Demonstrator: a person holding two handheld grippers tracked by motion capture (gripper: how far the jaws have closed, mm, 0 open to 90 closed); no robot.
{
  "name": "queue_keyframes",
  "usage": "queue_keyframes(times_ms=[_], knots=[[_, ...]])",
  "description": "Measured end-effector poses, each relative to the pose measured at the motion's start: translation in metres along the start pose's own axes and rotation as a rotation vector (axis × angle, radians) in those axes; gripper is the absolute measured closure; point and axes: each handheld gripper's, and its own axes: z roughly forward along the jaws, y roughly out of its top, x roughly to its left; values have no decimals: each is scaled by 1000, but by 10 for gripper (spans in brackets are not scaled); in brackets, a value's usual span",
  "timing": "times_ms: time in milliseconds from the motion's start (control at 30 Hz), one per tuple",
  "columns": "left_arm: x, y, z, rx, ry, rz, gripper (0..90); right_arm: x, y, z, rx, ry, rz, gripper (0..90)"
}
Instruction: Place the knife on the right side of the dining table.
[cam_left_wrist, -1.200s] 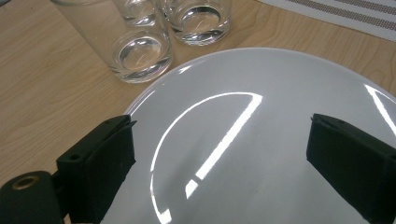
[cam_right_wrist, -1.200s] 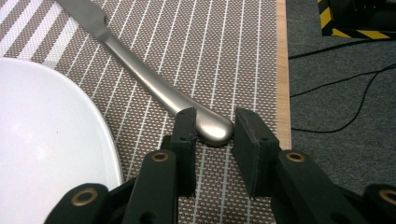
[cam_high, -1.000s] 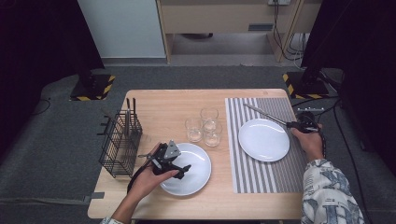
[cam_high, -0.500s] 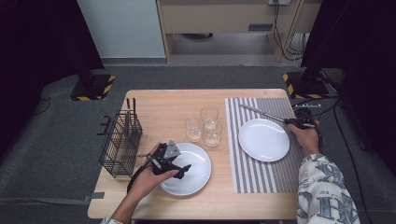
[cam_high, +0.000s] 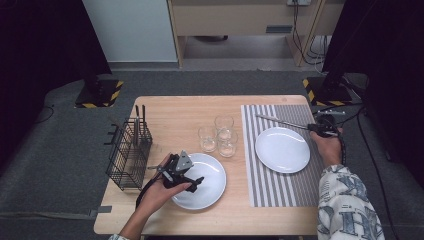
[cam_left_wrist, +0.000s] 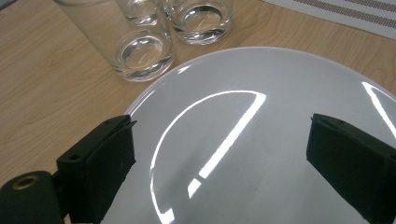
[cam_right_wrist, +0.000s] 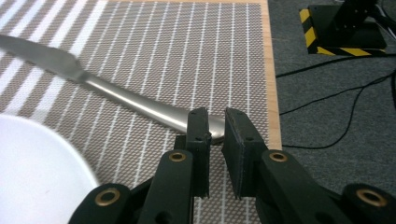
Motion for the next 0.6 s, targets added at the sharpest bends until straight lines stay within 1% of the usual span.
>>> queue_keyframes(times_ms=[67,167,333,433,567,600], knots=[[1,0,-2,-7,6,-7,77,3,-1,-2,5,9,-13,799],[0,1,-5,-19,11,-1,80,8,-2,-1,14,24,-30,798],[-1,3,-5,-25,9,-1,81,12,-2,5,32,33,-38,797],[-1,2,-4,-19,10,2,81,12,-4,8,42,33,-37,787],[-4,1,-1,-11,2,7,80,11,-6,9,46,35,-23,776],[-4,1,-1,-11,1,7,80,10,-6,9,45,27,-24,776]])
